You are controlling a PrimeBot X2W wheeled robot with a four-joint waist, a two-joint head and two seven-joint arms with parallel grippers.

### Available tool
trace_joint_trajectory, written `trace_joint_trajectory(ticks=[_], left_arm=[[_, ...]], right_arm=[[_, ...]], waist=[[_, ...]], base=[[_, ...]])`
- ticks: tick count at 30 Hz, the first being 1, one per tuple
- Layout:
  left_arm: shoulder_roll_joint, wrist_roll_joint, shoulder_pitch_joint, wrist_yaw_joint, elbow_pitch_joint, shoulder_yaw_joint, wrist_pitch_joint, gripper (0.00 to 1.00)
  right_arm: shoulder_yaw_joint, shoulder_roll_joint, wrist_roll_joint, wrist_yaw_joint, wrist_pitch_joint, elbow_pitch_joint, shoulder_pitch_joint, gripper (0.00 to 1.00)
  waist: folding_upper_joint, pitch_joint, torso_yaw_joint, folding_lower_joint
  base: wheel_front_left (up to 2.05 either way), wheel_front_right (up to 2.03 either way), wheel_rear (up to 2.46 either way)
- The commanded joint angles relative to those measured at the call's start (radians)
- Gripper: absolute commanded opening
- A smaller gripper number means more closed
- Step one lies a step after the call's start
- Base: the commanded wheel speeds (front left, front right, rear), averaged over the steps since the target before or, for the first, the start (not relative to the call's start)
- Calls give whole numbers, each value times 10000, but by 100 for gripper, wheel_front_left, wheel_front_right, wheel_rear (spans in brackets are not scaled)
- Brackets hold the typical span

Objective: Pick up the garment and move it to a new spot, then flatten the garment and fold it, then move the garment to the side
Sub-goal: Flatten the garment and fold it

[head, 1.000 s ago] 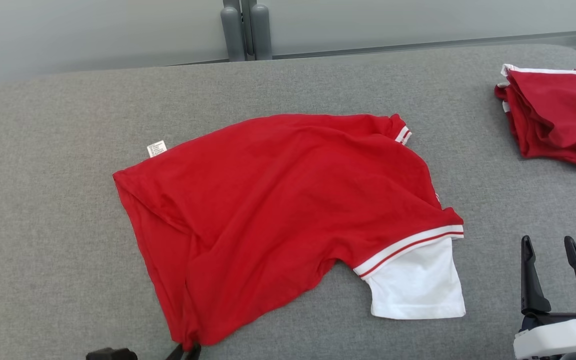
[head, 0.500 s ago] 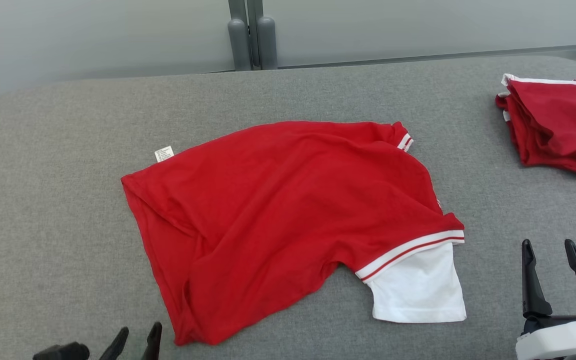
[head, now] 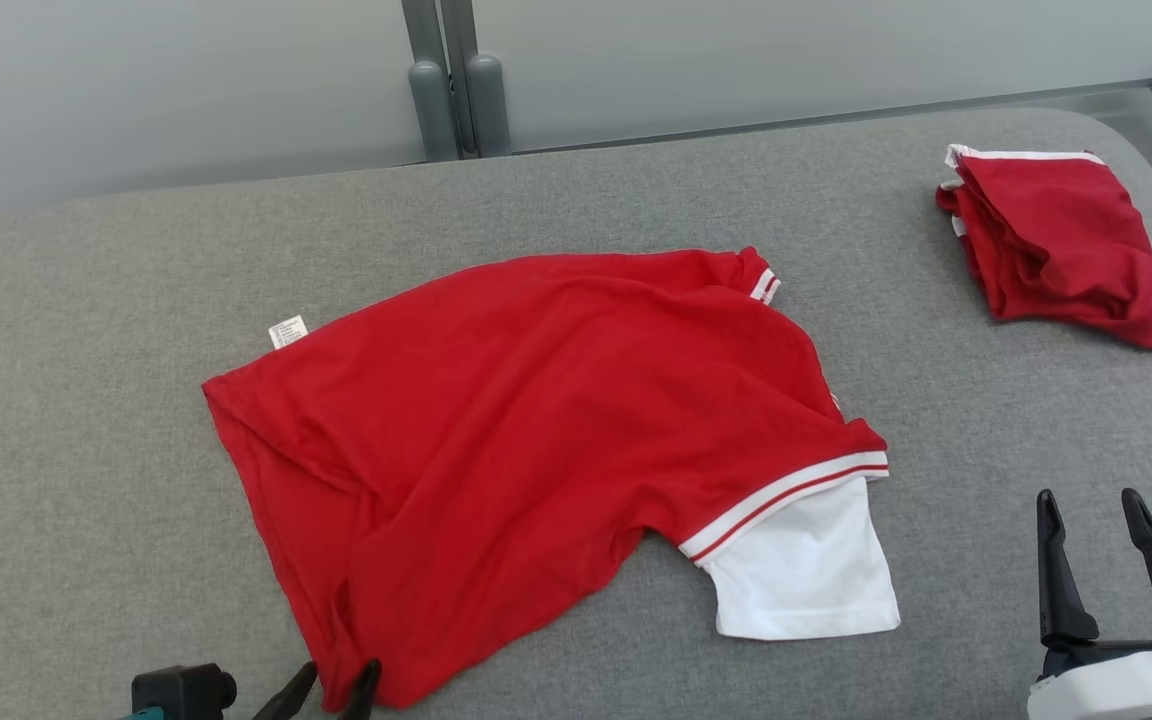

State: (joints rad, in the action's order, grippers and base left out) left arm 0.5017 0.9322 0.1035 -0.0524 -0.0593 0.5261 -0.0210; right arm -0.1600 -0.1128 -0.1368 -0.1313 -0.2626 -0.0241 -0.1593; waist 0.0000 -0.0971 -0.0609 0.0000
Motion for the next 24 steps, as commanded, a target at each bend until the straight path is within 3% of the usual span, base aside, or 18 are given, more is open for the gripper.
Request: trace_joint_trajectory(ticks=[1, 2, 3, 4, 5, 13, 24], left_arm=[[-88, 109, -7, 108, -66, -35, 95, 67], [-125, 138, -61, 186, -133, -26, 112, 46], [-122, 150, -127, 232, -185, -5, 97, 31], [-149, 203, -194, 281, -254, 14, 49, 6], [-187, 248, -247, 337, -304, 29, 20, 0], [40, 572, 45, 479, 344, -210, 41, 0], [612, 884, 1251, -403, 3105, -228, -542, 0]], right_arm=[[-10, 27, -40, 11, -29, 29, -35, 100], [-7, 46, -32, 11, -29, 35, -35, 100], [-3, 56, -31, 11, -29, 33, -21, 100], [6, 72, -29, 11, -29, 28, 10, 100], [8, 87, -23, 11, -29, 25, 38, 100], [-218, 66, -43, 11, -29, 62, -77, 100], [-304, 160, -86, 11, -29, 12, 36, 100]], waist=[[0, -58, -42, 0], [0, -86, -54, 0], [0, -122, -61, 0], [0, -145, -62, 0], [0, -165, -58, 0], [0, -143, 187, 0], [0, -204, 714, 0]], base=[[0, 0, 0], [0, 0, 0], [0, 0, 0], [0, 0, 0], [0, 0, 0], [0, 0, 0], [0, 0, 0]])
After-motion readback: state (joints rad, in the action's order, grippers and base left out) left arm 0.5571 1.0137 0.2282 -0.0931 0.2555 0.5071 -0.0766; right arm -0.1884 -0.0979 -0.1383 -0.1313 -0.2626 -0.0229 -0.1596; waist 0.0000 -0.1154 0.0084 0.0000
